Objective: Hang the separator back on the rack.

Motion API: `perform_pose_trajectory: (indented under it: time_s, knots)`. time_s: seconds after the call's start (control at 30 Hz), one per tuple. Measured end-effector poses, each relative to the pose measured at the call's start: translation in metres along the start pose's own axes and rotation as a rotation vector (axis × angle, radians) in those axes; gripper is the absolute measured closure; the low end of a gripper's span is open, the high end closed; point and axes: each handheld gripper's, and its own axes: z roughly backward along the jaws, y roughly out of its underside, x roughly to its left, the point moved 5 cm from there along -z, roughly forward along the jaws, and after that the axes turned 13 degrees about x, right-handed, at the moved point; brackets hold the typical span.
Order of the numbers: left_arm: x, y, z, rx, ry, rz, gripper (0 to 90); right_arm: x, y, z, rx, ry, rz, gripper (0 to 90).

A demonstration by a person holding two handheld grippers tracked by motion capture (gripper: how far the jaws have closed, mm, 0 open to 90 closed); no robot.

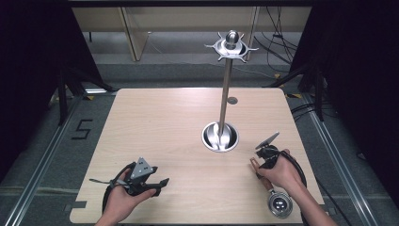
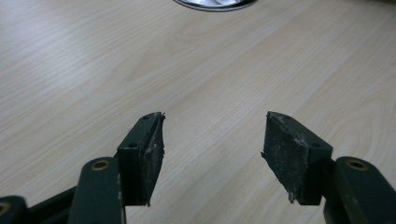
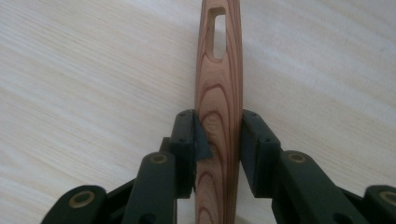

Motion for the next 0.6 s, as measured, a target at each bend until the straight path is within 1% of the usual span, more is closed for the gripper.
perform_pose_trajectory:
  time_s: [0.03, 0.07, 0.1, 0.13, 0.17, 0.2, 0.23, 0.27, 0.3, 0.33, 0.37, 0.4, 0.43, 0.47, 0.53, 0.57, 0.6]
  knots:
    - [0.000, 0.000, 0.000, 0.000, 0.000, 0.001, 37.4, 0.002, 0.000, 0.001, -0.022, -0.057, 0.019, 69.5]
    - [-0.001, 0.001, 0.000, 0.002, 0.004, 0.021, 37.4, 0.003, 0.001, 0.004, -0.027, -0.055, 0.014, 69.5]
    - [-0.002, 0.001, 0.000, -0.002, 0.007, 0.024, 37.4, 0.001, 0.000, 0.005, -0.057, -0.046, 0.040, 69.5]
    - [-0.001, 0.000, 0.000, -0.005, 0.008, 0.011, 37.4, 0.000, 0.000, 0.006, -0.071, -0.032, 0.053, 69.6]
    - [-0.002, 0.000, 0.000, -0.006, 0.014, 0.015, 37.4, 0.003, 0.001, 0.009, -0.074, -0.042, 0.032, 69.6]
    - [-0.002, 0.000, 0.000, -0.007, 0.011, 0.017, 37.4, 0.001, 0.002, 0.012, -0.082, 0.014, 0.039, 69.7]
    - [-0.002, 0.000, 0.001, -0.001, 0.006, 0.012, 37.4, 0.002, 0.003, 0.014, -0.080, 0.031, 0.036, 69.7]
    - [-0.002, 0.000, 0.001, -0.001, 0.007, 0.014, 37.4, 0.004, 0.003, 0.017, -0.084, 0.008, 0.031, 69.8]
    - [-0.002, 0.000, 0.000, -0.005, 0.005, 0.020, 37.4, 0.004, 0.004, 0.018, -0.099, 0.012, 0.027, 69.8]
    - [0.000, 0.001, 0.000, 0.001, 0.001, 0.010, 37.4, 0.006, 0.004, 0.020, -0.122, 0.009, 0.022, 69.9]
    - [0.000, 0.000, 0.000, -0.002, 0.000, 0.005, 37.4, 0.008, 0.004, 0.022, -0.134, 0.004, 0.011, 69.9]
    - [-0.001, 0.000, 0.000, -0.004, 0.006, 0.015, 37.4, 0.008, 0.005, 0.025, -0.138, 0.004, 0.010, 69.9]
    - [-0.002, 0.000, 0.000, -0.005, 0.011, 0.021, 37.4, 0.010, 0.005, 0.027, -0.143, -0.002, -0.007, 70.0]
    - [-0.001, 0.001, 0.001, 0.002, 0.007, 0.018, 37.4, 0.008, 0.005, 0.027, -0.148, 0.006, 0.005, 70.1]
    - [-0.001, 0.001, 0.001, 0.006, 0.011, 0.017, 37.4, 0.009, 0.006, 0.030, -0.166, -0.009, -0.003, 70.1]
    - [-0.001, 0.001, 0.001, 0.013, 0.015, 0.016, 37.4, 0.008, 0.006, 0.031, -0.168, -0.007, 0.000, 70.1]
    - [-0.001, 0.001, 0.001, 0.013, 0.014, 0.015, 37.4, 0.008, 0.007, 0.033, -0.178, -0.008, -0.008, 70.2]
